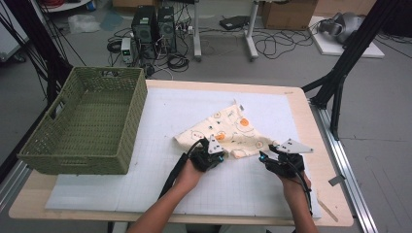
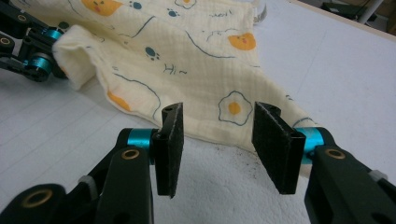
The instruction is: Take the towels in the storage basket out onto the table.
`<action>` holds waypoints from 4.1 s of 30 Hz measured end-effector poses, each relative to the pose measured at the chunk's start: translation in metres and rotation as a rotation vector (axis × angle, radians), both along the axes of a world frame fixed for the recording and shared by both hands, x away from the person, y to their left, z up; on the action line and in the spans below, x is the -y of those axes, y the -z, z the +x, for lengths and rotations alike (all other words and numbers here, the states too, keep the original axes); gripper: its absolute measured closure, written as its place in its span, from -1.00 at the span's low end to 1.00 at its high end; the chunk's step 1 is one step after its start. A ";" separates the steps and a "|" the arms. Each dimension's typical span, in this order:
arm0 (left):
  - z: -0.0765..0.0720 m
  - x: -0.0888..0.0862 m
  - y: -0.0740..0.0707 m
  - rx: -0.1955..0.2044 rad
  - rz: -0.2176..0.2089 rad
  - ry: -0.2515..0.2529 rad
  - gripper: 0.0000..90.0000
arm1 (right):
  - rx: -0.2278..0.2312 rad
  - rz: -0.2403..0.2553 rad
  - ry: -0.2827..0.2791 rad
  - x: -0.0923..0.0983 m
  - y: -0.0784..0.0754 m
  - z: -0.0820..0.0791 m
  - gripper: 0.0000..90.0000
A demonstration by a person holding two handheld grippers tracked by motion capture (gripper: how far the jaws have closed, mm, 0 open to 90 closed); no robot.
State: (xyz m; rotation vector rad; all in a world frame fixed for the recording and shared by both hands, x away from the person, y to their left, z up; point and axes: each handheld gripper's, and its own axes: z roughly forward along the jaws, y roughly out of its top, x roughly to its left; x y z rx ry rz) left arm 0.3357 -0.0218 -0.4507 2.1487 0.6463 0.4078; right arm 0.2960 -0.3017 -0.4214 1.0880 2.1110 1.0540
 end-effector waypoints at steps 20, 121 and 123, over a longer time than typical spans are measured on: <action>-0.039 -0.104 -0.014 -0.049 -0.139 -0.020 0.95 | -0.041 -0.012 -0.061 -0.023 0.005 0.003 0.15; 0.028 -0.147 -0.038 -0.106 -0.281 -0.302 0.18 | -0.144 -0.001 0.042 -0.023 -0.003 0.052 0.17; 0.039 -0.144 -0.029 -0.142 -0.249 -0.316 0.21 | -0.150 -0.011 0.055 -0.025 0.000 0.060 0.14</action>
